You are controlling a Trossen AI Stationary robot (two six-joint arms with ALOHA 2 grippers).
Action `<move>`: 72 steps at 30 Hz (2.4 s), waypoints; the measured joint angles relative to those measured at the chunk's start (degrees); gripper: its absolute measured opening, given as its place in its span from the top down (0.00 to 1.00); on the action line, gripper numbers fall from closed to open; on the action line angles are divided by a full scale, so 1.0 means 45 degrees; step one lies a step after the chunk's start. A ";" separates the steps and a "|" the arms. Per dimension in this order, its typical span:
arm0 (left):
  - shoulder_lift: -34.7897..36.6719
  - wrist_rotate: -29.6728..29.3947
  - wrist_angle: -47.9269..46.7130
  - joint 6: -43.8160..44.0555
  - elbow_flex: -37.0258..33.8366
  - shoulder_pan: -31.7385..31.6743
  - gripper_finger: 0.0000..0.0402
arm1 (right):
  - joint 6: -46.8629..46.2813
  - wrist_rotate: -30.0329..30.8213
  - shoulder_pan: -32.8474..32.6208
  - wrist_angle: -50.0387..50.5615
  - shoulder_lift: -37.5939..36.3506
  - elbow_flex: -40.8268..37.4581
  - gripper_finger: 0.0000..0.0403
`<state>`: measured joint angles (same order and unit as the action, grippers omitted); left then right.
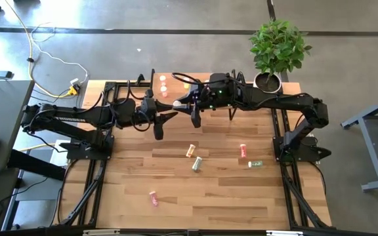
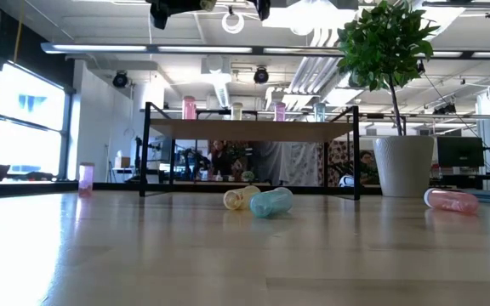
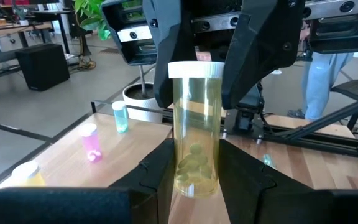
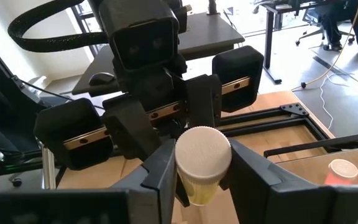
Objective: Pick and place medicine bottles onto shelf by color
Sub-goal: Put the bottom yellow pill bottle aligned with the yellow pill bottle on the shelf
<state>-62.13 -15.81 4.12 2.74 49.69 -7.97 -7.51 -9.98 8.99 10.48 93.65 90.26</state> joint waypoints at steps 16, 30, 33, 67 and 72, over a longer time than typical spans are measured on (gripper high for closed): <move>0.0250 -0.0654 -0.0160 -0.1016 0.0000 0.0010 0.43 | 0.0010 0.1121 0.0009 0.0227 -0.0218 0.0000 0.74; 0.1744 -0.0170 -0.2244 -0.1140 0.0000 -0.0119 0.41 | 0.1080 0.4324 0.0318 0.0900 -0.1379 0.0000 0.74; 0.2099 0.0790 -0.2875 -0.0646 0.0000 -0.0415 0.41 | 0.1142 0.4733 0.0457 0.0845 -0.1547 0.0000 0.74; 0.7220 0.1758 -0.2266 0.1593 -0.4041 -0.1646 0.41 | -0.0111 0.3643 0.1613 0.0289 -0.0011 -0.1535 0.74; 0.7232 0.1749 -0.2270 0.1590 -0.4041 -0.1642 0.41 | 0.0225 0.3588 0.1650 0.0241 0.0596 -0.1533 0.74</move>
<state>-29.58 -7.94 -6.10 9.90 31.51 -15.35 -6.50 6.17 16.42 11.57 96.33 83.36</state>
